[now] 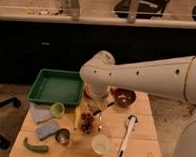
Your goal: Place eraser in paper cup
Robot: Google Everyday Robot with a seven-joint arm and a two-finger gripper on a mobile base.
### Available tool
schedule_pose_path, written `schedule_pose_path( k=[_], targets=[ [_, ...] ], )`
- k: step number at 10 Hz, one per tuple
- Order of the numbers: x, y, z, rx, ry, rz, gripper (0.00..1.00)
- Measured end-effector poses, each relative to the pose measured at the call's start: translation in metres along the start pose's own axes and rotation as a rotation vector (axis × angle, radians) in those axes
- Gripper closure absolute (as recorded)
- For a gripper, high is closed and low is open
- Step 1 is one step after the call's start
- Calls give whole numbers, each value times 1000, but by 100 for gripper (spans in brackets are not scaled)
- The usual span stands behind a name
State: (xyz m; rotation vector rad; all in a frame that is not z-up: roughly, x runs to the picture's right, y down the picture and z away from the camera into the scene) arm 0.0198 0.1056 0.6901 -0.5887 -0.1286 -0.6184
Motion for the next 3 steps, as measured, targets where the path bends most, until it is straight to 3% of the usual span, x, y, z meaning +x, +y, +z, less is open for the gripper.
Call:
schedule_pose_path(
  k=[3],
  targets=[
    [-12, 11, 1, 13, 10, -4, 100]
  ],
)
